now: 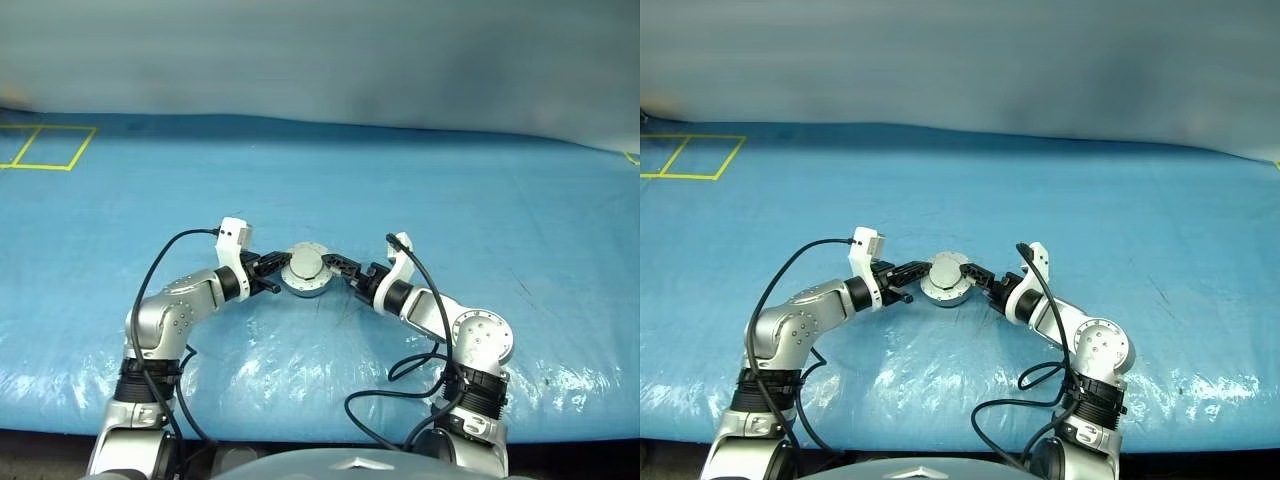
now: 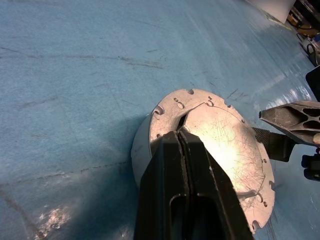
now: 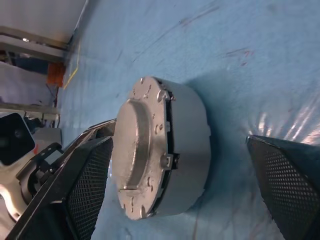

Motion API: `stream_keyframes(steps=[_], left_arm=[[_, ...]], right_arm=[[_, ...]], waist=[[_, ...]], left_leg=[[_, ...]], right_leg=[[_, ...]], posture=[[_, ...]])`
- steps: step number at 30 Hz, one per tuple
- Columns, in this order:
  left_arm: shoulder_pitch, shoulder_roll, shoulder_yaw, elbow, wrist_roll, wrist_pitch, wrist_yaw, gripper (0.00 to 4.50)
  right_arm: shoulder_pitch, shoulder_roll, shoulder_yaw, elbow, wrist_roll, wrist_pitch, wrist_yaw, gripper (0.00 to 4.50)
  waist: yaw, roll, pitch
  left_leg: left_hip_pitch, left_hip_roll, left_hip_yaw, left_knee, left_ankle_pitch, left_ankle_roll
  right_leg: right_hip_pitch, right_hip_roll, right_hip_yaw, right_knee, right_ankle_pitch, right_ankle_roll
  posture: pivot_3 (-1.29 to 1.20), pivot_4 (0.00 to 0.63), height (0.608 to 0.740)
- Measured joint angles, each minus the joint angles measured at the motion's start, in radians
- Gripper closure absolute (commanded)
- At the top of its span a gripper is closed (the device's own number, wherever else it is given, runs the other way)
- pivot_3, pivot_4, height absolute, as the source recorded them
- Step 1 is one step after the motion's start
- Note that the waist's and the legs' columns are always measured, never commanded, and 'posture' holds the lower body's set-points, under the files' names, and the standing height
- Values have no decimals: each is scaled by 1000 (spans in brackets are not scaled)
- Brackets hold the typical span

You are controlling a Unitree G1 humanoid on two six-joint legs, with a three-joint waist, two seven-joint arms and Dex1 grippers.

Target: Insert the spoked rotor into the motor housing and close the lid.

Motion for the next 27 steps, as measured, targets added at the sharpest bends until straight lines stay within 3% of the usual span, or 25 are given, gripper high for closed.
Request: stream_keyframes(steps=[10,13,17,18,27], left_arm=[[5,11,3,-5,1,0,2,4500],[9,12,9,-6,1,0,4,4500],[16,15,16,-7,7,-2,9,4500],[19,16,22,-7,8,-2,10,4500],[25,11,30,-7,12,-7,13,4500]], right_arm=[[-15,4,50,114,140,-16,-51,13],[-15,4,52,141,171,-26,-68,651],[-15,4,52,177,214,-26,-99,1944],[-15,4,53,177,232,-26,-99,2081],[-15,4,59,189,292,-25,-155,2129]], waist=[[-14,0,0],[-17,1,0],[-21,2,0],[-24,2,1],[-30,3,1]], left_leg=[[0,0,0,0,0,0],[1,0,0,0,0,0],[0,1,0,0,0,0],[0,1,0,0,0,0],[0,1,0,1,0,0]], right_leg=[[0,0,0,0,0,0],[0,1,0,1,0,0],[-1,1,0,2,0,0],[-1,1,0,2,0,0],[-1,2,1,5,0,-1]], posture=[[0,150,740],[0,150,740],[0,150,740],[0,150,740],[0,150,740]])
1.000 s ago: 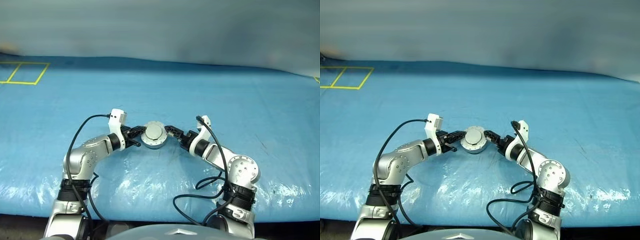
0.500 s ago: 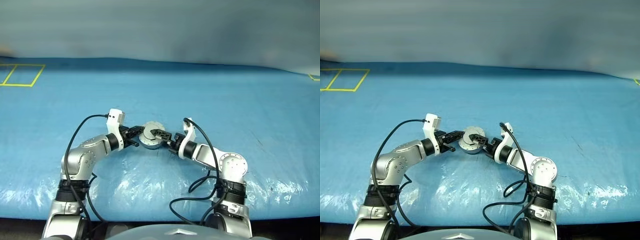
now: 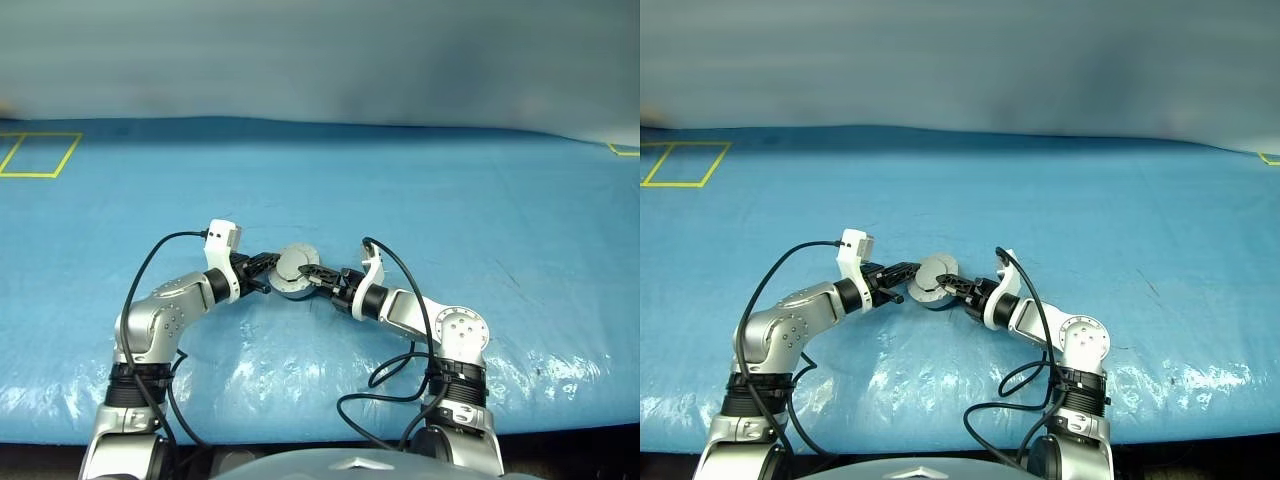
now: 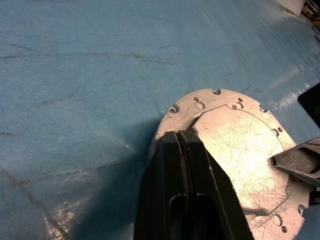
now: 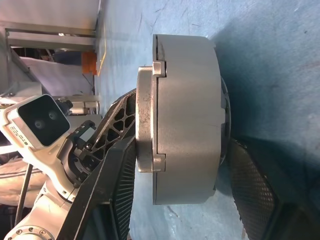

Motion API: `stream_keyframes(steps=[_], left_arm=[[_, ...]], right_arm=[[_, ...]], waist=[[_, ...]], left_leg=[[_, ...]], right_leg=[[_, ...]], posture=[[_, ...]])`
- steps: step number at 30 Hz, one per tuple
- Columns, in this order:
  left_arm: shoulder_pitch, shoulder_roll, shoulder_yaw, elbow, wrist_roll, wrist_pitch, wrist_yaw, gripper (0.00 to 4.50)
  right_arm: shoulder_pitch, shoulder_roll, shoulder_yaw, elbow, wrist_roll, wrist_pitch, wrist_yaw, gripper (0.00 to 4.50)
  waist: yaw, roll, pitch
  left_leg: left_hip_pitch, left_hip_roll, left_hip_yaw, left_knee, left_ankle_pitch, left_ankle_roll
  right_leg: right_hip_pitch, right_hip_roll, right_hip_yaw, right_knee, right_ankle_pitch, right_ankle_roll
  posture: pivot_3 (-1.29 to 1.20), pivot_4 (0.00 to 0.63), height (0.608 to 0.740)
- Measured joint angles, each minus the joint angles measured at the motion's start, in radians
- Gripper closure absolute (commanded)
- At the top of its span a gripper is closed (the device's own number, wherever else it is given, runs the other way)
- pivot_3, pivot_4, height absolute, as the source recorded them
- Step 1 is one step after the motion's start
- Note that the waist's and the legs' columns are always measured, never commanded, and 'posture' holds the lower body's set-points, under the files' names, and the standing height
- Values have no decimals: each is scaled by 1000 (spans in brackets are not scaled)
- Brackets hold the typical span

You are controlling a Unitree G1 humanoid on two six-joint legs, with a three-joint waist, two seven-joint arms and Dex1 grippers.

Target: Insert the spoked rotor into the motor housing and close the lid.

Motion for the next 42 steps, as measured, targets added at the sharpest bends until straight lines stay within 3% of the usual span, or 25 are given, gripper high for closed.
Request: stream_keyframes(steps=[4,9,13,17,22,27,33,42], left_arm=[[5,-24,15,0,-3,-12,20,4500],[36,-121,135,-49,-84,-5,120,4500],[68,-141,238,-156,-175,-4,186,4500],[141,-162,349,-244,-284,5,278,3622],[259,-253,438,-322,-489,7,394,1865],[374,-377,424,-354,-708,-41,501,235],[453,-379,363,-353,-916,-125,538,223],[512,-364,211,-352,-1019,-250,536,223]], right_arm=[[1,0,1,1,29,0,-29,2129],[1,0,10,1,100,-11,-85,2129],[1,0,22,0,155,-35,-123,2129],[1,-1,28,-2,228,-76,-157,2129],[22,-15,71,-16,317,-125,-189,2130],[22,-20,115,-28,404,-202,-231,2130],[4,-21,178,-40,471,-288,-250,2130],[3,-39,313,-81,580,-348,-277,2130]], waist=[[0,0,0],[-1,-1,3],[-1,0,6],[-1,0,8],[2,-2,10],[4,-3,12],[2,-3,13],[3,-3,13]], left_leg=[[0,0,0,0,0,0],[-5,0,0,2,0,0],[-7,0,0,2,0,0],[-7,0,0,3,0,0],[-8,0,0,4,0,0],[-8,0,0,6,0,0],[-9,1,0,10,0,0],[-10,0,0,13,0,0]], right_leg=[[0,0,0,0,0,0],[-7,0,1,6,0,-1],[-11,0,1,11,-1,-3],[-11,0,1,11,-1,-3],[-11,0,0,11,-1,-3],[-11,1,1,12,-1,-2],[-11,2,1,13,-1,-2],[-11,2,1,14,-1,-2]], posture=[[0,150,740],[0,150,740],[0,150,740],[0,150,740],[0,150,740],[0,150,740],[0,150,740],[0,150,740]])
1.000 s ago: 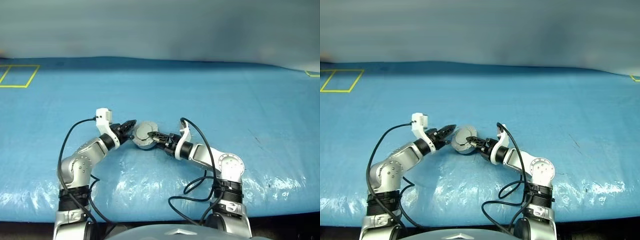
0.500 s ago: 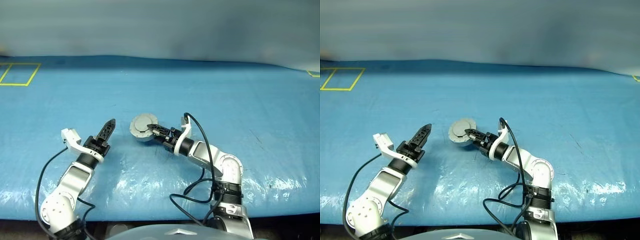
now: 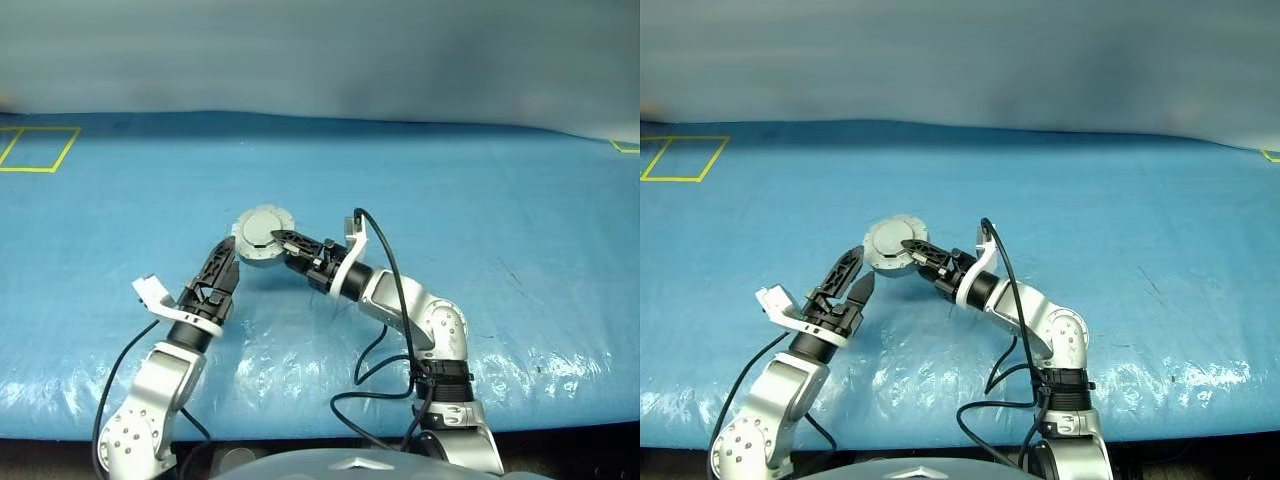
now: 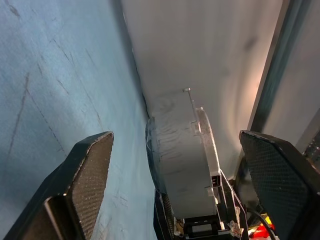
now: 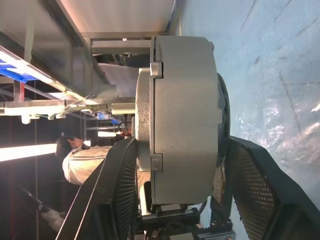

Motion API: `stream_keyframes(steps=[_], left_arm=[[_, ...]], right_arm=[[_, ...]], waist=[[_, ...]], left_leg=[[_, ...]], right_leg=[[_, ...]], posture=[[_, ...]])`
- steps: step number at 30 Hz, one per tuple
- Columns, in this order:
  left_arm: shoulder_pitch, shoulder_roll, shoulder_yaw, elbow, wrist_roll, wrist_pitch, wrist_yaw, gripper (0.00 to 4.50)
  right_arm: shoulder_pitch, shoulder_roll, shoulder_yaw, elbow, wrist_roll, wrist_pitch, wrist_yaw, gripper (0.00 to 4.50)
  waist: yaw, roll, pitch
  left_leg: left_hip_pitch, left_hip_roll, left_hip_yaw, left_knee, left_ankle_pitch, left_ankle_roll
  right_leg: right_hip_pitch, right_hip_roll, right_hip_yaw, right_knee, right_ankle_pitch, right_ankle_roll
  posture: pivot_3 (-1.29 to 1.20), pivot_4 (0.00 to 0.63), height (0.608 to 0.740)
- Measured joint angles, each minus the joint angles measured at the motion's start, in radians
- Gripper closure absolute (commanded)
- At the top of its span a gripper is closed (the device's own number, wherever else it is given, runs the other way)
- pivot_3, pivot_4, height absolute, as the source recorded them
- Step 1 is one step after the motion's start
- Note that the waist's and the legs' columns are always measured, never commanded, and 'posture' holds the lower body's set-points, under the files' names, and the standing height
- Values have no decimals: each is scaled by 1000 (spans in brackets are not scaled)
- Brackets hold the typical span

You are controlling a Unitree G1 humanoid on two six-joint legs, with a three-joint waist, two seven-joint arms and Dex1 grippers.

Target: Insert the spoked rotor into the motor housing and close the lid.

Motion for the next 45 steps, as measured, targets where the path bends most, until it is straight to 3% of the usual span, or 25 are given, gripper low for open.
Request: stream_keyframes(steps=[13,19,22,24,30,31,37,45], left_arm=[[32,2,-131,14,-48,-123,-36,223],[32,1,-155,29,-90,-161,-9,2122],[32,1,-170,35,-94,-179,0,2152],[32,1,-182,39,-96,-184,1,2152],[-8,6,-151,65,-78,-250,59,2152],[-33,7,-133,80,-75,-262,72,2152],[-268,98,-41,233,-31,-277,127,2152],[-634,229,-3,661,129,-186,95,2152]], right_arm=[[63,-18,116,-23,67,-56,-15,2130],[70,-24,127,-24,70,-79,-23,2130],[70,-44,132,-34,49,-79,-12,2130],[69,-77,148,-68,-10,-74,29,2130],[71,-191,179,-195,-198,-53,178,150],[71,-215,185,-212,-240,-52,199,0],[86,-309,220,-290,-522,-87,291,0],[157,-489,449,-395,-1174,-344,382,0]], waist=[[1,0,0],[3,0,0],[4,0,0],[5,0,0],[8,0,0],[11,0,0],[26,-1,0],[36,-1,0]], left_leg=[[-2,0,0,6,0,0],[-3,0,-1,6,0,0],[-3,0,-1,6,0,0],[-4,0,-1,7,0,0],[-3,0,-1,8,0,0],[-3,0,-2,8,0,0],[-4,-1,-2,11,1,1],[-5,-2,-3,10,5,-6]], right_leg=[[0,0,0,1,1,1],[0,0,0,1,1,1],[0,1,0,1,1,1],[-1,0,0,1,1,2],[0,1,0,2,1,2],[0,1,0,2,1,3],[0,1,0,1,4,5],[0,1,-1,-1,4,6]], posture=[[0,150,740],[0,150,740],[0,150,740],[0,150,740],[0,150,740],[0,150,740],[0,150,740],[0,150,740]])
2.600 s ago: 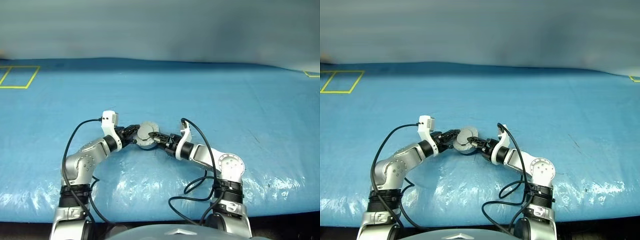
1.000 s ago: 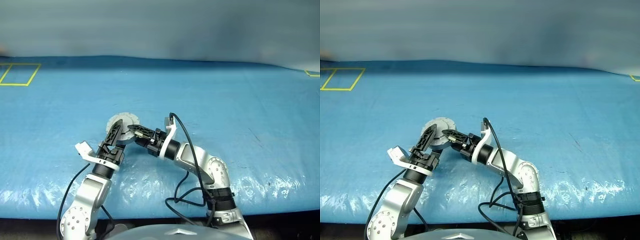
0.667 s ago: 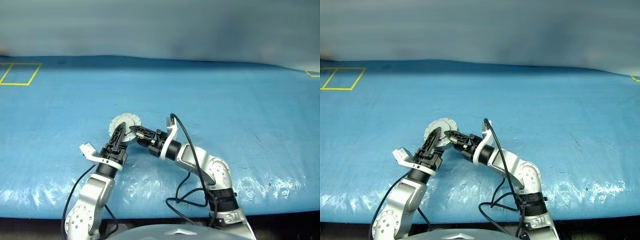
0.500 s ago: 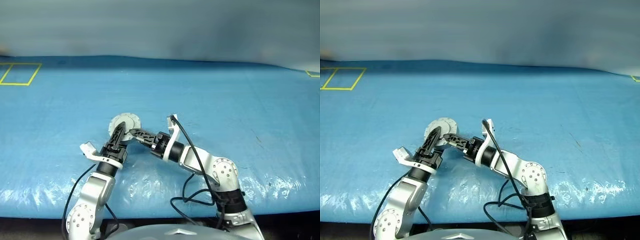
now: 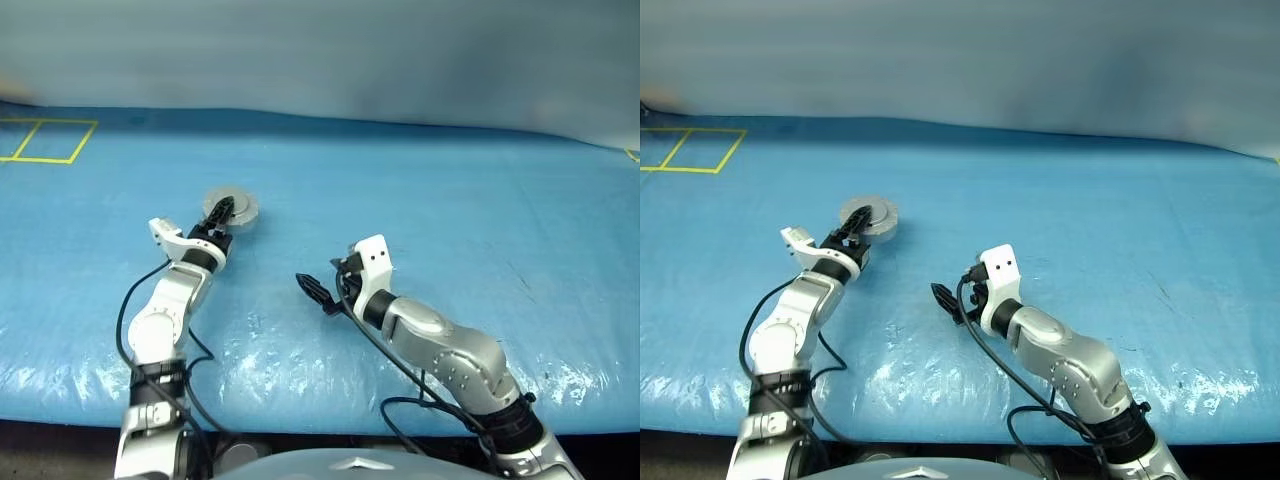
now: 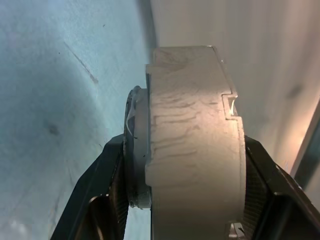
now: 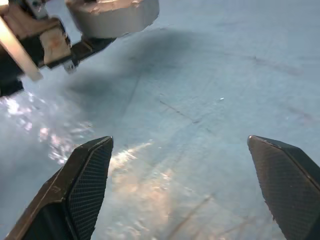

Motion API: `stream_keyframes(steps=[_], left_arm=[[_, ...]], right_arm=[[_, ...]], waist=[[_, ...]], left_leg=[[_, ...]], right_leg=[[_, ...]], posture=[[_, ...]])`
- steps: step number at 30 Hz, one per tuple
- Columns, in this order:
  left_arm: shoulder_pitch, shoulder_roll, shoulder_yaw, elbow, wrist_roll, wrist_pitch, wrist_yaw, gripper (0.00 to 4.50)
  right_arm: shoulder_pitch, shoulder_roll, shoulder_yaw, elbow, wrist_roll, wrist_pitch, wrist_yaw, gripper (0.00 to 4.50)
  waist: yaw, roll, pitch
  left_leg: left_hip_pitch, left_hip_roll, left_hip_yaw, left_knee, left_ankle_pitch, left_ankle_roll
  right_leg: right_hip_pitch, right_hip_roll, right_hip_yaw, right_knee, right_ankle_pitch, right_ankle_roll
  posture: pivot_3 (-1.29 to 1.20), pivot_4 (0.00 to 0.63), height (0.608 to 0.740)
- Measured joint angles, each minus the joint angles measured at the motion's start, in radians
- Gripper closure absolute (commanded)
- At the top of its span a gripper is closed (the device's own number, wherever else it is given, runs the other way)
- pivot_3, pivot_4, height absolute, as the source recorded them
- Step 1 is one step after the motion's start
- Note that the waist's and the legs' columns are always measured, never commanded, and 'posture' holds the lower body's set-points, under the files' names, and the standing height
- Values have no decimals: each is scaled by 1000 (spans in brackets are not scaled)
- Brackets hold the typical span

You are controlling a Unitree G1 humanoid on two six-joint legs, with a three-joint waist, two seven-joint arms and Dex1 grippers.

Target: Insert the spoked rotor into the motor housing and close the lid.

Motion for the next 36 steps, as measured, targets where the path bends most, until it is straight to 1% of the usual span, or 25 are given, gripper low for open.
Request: stream_keyframes(steps=[3,7,9,13,15,16,17,19,20,21,24,25,28,30,32,33,35,36], left_arm=[[-129,5,10,182,80,19,-65,2152],[-277,7,20,410,207,23,-169,2152],[-340,6,21,512,288,3,-222,2152],[-422,-5,34,659,409,-46,-265,2152],[-448,-8,58,705,442,-54,-274,1396],[-457,-6,68,716,461,-50,-275,1143],[-458,-3,77,717,474,-38,-280,760],[-453,2,90,706,490,-9,-297,131],[-444,5,98,685,497,11,-299,27],[-426,7,103,655,503,33,-299,27],[-312,25,111,505,504,132,-280,27],[-253,35,112,420,499,182,-264,27],[-91,59,127,180,465,315,-215,27],[30,83,124,15,453,388,-189,27],[157,131,84,-146,474,423,-189,27],[224,175,38,-229,513,419,-207,27],[352,272,-77,-365,635,353,-267,27],[410,303,-121,-416,702,305,-292,27]], right_arm=[[52,17,27,6,-164,-95,-6,0],[97,54,33,30,-321,-179,-20,0],[116,69,28,52,-371,-205,-18,0],[128,88,27,76,-450,-238,4,0],[128,98,27,88,-482,-249,17,0],[129,108,25,95,-492,-249,24,0],[135,116,21,99,-498,-249,30,0],[142,128,20,106,-512,-249,45,0],[142,137,20,109,-518,-249,52,0],[143,145,17,112,-522,-249,59,0],[142,167,11,126,-531,-249,77,0],[141,177,8,133,-532,-249,88,0],[138,198,3,145,-530,-245,116,0],[136,205,3,148,-527,-243,142,0],[134,208,2,151,-527,-240,170,0],[132,210,2,154,-527,-237,180,0],[133,209,0,168,-528,-232,195,0],[136,209,-4,176,-529,-230,199,0]], waist=[[1,0,0],[0,-1,0],[0,-1,0],[-6,-1,1],[-10,-1,1],[-11,-1,1],[-13,-1,1],[-15,-1,0],[-19,-1,0],[-23,0,0],[-32,0,0],[-36,0,-1],[-41,2,-2],[-41,2,-3],[-40,3,-4],[-41,2,-4],[-43,3,-6],[-41,3,-6]], left_leg=[[-1,0,0,-1,0,0],[-1,0,0,-1,0,0],[-1,0,0,-1,0,0],[-1,0,0,-1,0,0],[-1,0,-1,-1,0,0],[-1,0,-1,-1,0,0],[-1,0,-1,-1,0,0],[0,0,-1,-1,0,-1],[1,0,-1,-1,0,-1],[3,0,-1,-1,0,-1],[15,0,-1,-4,0,0],[16,1,-1,-5,-2,4],[21,1,0,-4,-2,4],[29,1,0,-5,-3,4],[34,1,1,-5,-3,4],[34,1,2,-5,-3,4],[36,1,4,-5,-3,4],[37,1,6,-5,-3,4]], right_leg=[[0,0,0,0,0,0],[0,0,0,-1,0,0],[0,0,-1,-1,0,0],[-1,0,-1,-1,0,0],[0,0,-1,0,0,0],[0,0,-1,0,0,0],[0,0,-1,0,0,0],[1,0,-1,1,0,0],[2,0,0,1,0,0],[3,0,0,2,0,0],[13,0,0,2,-1,-2],[14,0,0,2,-1,-2],[19,0,1,4,-1,-2],[25,0,1,4,-4,1],[28,0,2,4,-6,1],[28,0,3,4,-7,-3],[27,0,5,4,-7,-4],[26,-1,6,4,-7,-5]], posture=[[0,150,740],[0,150,740],[0,150,740],[0,150,740],[0,150,740],[0,150,740],[0,150,740],[0,150,740],[0,150,740],[0,150,740],[0,150,740],[0,150,740],[0,150,740],[0,150,740],[0,150,740],[0,150,740],[0,150,740],[0,150,740]])
